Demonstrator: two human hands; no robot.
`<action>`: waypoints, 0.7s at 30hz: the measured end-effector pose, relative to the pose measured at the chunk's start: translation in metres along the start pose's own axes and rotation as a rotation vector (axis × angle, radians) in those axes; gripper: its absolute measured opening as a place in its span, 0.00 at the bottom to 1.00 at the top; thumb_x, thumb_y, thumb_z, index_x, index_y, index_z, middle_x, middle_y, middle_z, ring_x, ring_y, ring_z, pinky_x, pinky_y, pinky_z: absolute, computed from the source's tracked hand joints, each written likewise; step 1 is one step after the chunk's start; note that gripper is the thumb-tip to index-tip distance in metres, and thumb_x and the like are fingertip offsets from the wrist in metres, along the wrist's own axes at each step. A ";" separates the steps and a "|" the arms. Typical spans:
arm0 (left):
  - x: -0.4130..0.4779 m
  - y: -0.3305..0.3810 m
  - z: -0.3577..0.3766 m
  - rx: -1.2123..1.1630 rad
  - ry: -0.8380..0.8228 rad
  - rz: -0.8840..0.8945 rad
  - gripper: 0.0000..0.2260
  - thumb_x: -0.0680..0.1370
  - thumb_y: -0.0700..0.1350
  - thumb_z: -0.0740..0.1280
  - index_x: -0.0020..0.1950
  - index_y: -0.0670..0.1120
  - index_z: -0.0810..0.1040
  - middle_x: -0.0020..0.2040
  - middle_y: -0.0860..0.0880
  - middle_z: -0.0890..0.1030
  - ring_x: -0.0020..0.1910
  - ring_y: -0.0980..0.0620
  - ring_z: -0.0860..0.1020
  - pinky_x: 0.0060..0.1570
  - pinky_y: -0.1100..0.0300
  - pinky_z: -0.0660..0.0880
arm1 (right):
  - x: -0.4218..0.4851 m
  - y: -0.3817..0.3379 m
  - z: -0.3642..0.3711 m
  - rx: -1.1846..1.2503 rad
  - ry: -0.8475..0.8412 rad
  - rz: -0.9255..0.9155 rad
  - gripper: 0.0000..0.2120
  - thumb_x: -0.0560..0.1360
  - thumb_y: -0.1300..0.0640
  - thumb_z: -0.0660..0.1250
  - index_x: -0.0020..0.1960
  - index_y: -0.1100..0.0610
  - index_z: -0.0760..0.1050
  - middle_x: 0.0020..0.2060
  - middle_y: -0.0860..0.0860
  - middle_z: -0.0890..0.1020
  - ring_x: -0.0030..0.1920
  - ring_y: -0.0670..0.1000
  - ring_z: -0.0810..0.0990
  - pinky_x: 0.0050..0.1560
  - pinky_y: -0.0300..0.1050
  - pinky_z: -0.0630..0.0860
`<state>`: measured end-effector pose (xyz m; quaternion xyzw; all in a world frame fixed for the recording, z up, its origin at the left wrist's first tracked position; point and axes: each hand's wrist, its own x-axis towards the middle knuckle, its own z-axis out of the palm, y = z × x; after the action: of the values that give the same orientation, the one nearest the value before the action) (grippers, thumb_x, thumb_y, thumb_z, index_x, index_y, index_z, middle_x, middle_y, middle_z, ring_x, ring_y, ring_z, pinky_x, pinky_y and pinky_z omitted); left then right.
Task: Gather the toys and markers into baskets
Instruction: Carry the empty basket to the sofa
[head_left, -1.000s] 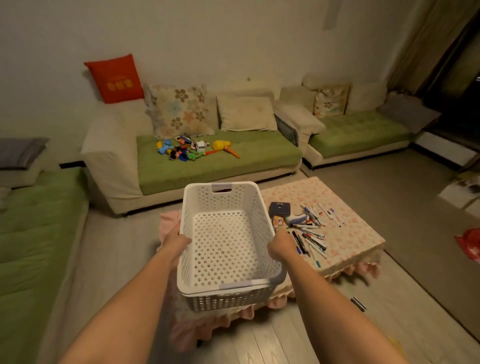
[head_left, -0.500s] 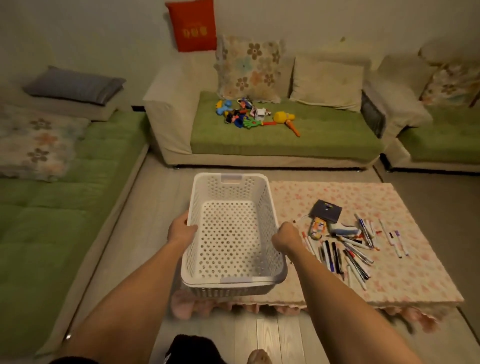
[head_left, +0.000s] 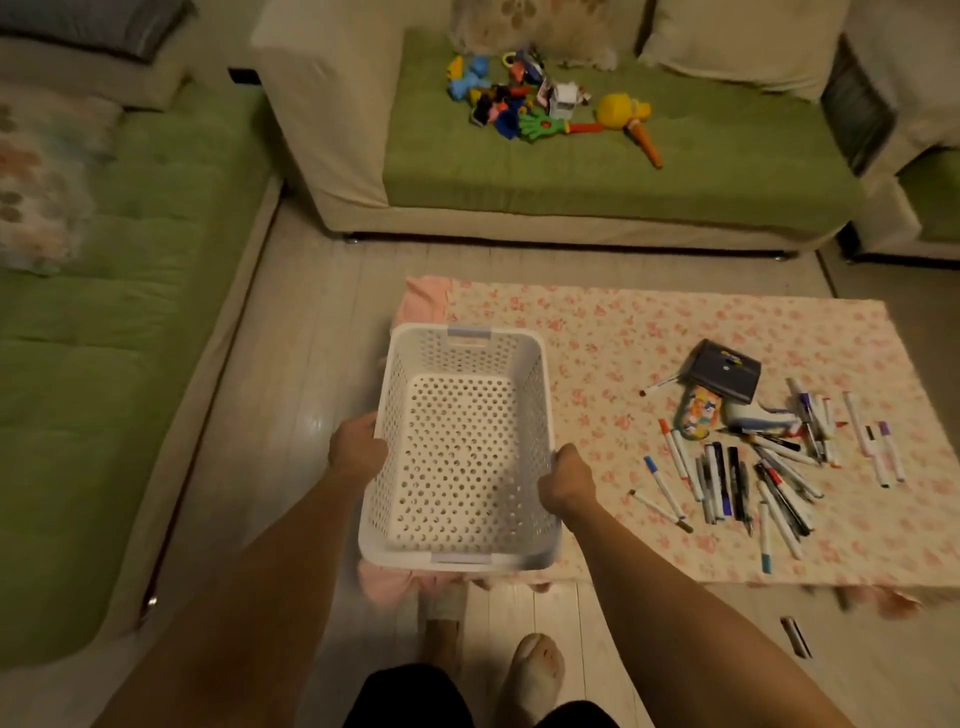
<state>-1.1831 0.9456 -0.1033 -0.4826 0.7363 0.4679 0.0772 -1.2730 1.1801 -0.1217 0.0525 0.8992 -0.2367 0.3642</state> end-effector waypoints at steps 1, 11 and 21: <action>0.008 -0.002 0.001 0.004 -0.008 0.004 0.17 0.75 0.33 0.61 0.61 0.45 0.79 0.53 0.45 0.82 0.49 0.45 0.80 0.52 0.52 0.78 | 0.006 -0.002 0.004 -0.006 -0.001 0.006 0.08 0.77 0.63 0.60 0.55 0.60 0.64 0.49 0.58 0.73 0.47 0.58 0.74 0.43 0.50 0.72; 0.065 -0.045 0.022 -0.077 -0.088 -0.051 0.19 0.76 0.37 0.65 0.65 0.50 0.73 0.56 0.50 0.79 0.53 0.48 0.79 0.54 0.48 0.78 | 0.054 -0.001 0.045 -0.020 0.000 0.025 0.03 0.79 0.63 0.56 0.50 0.60 0.62 0.37 0.53 0.69 0.40 0.58 0.73 0.36 0.48 0.68; 0.074 -0.066 0.043 -0.022 -0.057 -0.065 0.14 0.77 0.37 0.66 0.55 0.52 0.67 0.46 0.53 0.76 0.40 0.57 0.76 0.39 0.60 0.75 | 0.063 0.015 0.059 -0.078 0.010 0.062 0.08 0.77 0.65 0.57 0.55 0.61 0.68 0.49 0.59 0.79 0.45 0.59 0.77 0.41 0.49 0.73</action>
<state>-1.1844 0.9245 -0.2099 -0.4935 0.7125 0.4869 0.1080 -1.2778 1.1612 -0.2064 0.0673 0.9076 -0.1896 0.3686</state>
